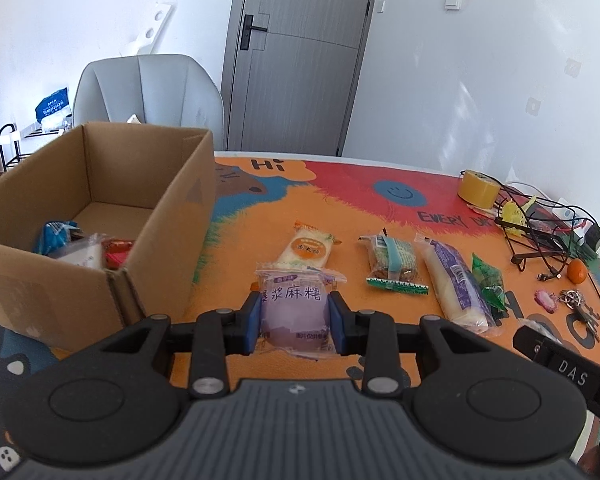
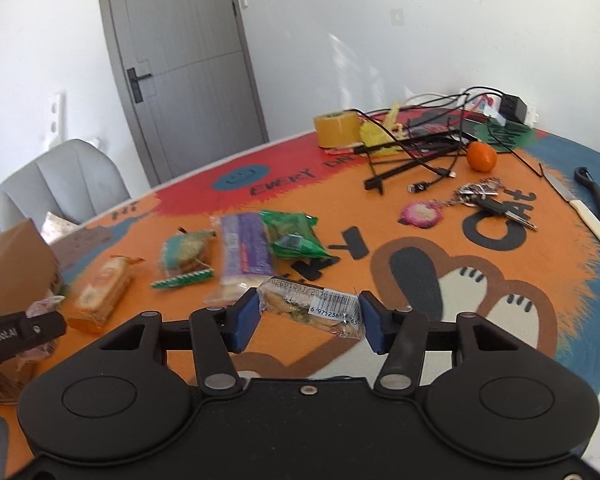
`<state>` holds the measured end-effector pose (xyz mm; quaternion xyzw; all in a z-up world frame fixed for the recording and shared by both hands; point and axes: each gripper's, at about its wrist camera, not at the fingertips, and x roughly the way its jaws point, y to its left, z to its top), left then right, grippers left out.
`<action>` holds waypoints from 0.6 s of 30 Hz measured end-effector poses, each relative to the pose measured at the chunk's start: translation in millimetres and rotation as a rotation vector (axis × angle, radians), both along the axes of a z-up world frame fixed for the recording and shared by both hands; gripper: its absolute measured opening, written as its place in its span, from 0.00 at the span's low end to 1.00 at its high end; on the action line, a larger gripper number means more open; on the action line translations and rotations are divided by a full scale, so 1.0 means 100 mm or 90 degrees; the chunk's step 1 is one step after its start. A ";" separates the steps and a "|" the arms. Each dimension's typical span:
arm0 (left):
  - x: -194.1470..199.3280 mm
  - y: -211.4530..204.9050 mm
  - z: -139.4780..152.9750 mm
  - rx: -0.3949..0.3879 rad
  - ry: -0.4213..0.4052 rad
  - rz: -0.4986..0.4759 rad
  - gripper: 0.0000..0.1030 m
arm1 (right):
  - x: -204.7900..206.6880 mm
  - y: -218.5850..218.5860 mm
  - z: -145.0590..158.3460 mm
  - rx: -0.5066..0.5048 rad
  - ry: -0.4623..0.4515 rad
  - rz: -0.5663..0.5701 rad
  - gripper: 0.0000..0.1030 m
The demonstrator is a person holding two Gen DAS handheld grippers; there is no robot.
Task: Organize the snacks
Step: 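Carry the purple pack and clear biscuit pack over the cardboard box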
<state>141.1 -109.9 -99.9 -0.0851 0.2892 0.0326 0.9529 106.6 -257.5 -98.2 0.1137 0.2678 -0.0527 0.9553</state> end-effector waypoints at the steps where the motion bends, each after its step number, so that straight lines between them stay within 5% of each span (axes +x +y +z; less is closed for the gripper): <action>1: -0.02 0.01 0.02 0.001 -0.003 0.002 0.33 | -0.01 0.03 0.02 -0.001 -0.009 0.009 0.52; 18: -0.27 0.41 0.50 0.017 -0.084 0.029 0.33 | -0.04 0.51 0.46 0.015 -0.100 0.099 0.52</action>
